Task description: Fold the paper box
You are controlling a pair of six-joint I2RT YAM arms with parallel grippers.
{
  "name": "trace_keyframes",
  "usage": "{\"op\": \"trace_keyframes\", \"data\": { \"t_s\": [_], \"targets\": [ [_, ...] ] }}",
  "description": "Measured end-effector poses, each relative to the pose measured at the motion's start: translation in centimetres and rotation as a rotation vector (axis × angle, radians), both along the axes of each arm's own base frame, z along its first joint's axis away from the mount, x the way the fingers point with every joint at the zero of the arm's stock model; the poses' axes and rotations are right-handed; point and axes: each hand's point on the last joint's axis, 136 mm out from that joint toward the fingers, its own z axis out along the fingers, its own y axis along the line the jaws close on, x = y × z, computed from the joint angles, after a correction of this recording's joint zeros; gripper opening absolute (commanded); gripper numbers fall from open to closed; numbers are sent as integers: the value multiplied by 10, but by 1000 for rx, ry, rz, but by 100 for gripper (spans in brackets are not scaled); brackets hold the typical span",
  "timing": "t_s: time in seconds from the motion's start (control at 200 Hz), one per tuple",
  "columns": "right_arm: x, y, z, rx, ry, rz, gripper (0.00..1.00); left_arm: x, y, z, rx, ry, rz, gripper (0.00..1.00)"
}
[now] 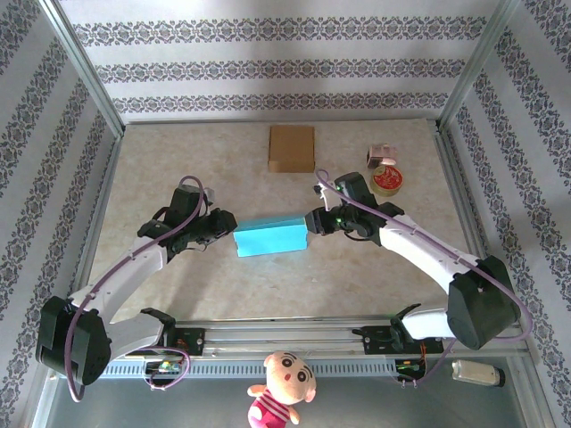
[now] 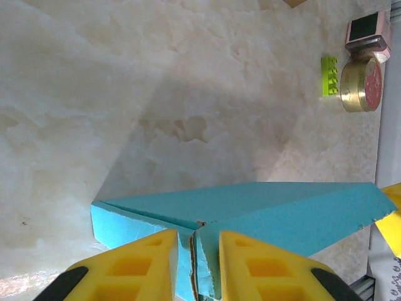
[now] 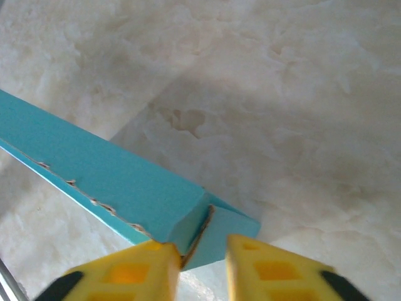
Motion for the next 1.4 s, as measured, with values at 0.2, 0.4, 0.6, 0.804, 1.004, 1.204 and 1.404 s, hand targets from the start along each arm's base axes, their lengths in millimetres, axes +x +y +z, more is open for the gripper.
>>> {"op": "trace_keyframes", "data": {
  "t_s": [0.2, 0.4, 0.6, 0.804, 1.004, 1.204, 1.404],
  "targets": [
    [-13, -2, 4, 10, 36, 13, 51, 3, 1, 1, 6, -13, 10, 22],
    [-15, 0, 34, 113, 14, 5, 60, 3, 1, -1, 5, -15, 11, 22],
    [-5, -1, 46, 184, 40, -91, 53, 1, 2, -1, 0, -21, 12, 21],
    [7, 0, 19, 184, 178, -190, 37, -2, 1, -2, -17, -24, 11, 22],
    [-1, -2, -6, 168, 211, -213, 26, -2, 1, -4, -27, -30, 14, 19],
    [-2, -2, -5, 160, 128, -212, 30, -2, 1, -3, -43, -53, 22, 23],
    [-5, -8, 3, 130, 129, -223, 42, -8, 6, -4, -31, -42, 44, 45]
  ]
}}
